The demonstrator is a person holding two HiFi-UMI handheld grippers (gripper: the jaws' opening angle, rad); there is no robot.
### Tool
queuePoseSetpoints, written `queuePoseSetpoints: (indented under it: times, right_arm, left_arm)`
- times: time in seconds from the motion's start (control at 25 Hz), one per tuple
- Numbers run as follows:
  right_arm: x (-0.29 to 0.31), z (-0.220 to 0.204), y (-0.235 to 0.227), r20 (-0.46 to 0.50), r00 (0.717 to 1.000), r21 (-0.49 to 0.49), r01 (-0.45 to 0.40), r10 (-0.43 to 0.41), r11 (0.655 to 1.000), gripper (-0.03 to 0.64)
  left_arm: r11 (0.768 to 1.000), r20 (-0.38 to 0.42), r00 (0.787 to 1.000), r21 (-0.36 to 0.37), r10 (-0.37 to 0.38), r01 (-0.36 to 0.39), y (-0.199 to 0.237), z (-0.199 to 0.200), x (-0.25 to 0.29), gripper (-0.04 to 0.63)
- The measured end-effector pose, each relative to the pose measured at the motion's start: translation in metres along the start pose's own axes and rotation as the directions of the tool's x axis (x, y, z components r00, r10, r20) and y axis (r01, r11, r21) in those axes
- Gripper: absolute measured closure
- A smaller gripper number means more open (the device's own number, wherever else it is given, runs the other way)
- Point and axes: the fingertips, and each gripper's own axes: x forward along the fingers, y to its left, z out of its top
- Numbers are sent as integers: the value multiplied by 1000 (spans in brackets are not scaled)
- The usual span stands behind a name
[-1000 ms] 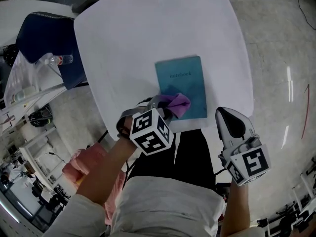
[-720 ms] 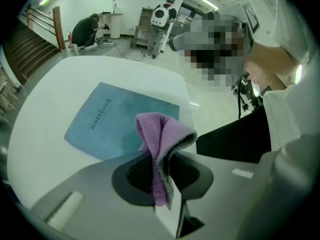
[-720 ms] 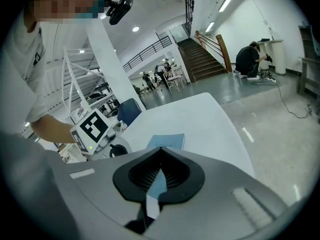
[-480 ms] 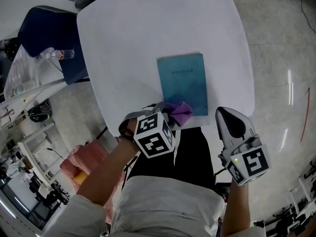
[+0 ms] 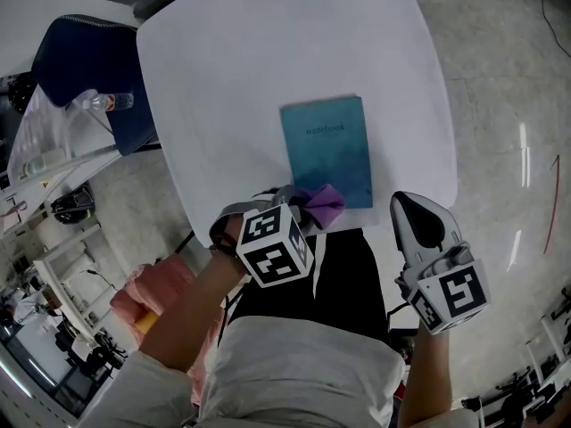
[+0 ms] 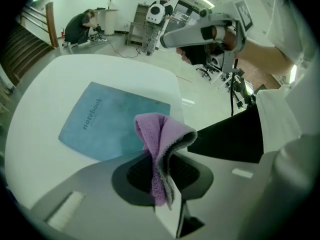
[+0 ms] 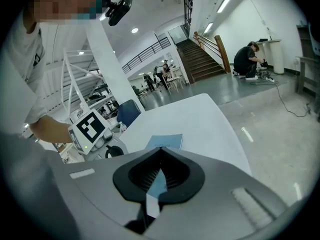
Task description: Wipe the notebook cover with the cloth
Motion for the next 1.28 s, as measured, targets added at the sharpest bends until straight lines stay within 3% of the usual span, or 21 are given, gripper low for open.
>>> queuePoseSetpoints:
  times: [0.36, 0.76, 1.28]
  right_arm:
    - [-1, 4, -5, 12, 1000, 12, 13, -14, 1000, 603]
    - [-1, 4, -13, 3, 1000, 16, 19, -19, 1000, 603]
    - [3, 7, -28, -7, 1000, 35, 17, -17, 999, 603]
  left_arm:
    - [993, 52, 992, -38, 114, -112, 41, 15, -34, 522]
    - [978, 87, 974, -30, 209, -207, 87, 46, -53, 522]
    - [946, 80, 943, -29, 324, -323, 149, 88, -41, 522]
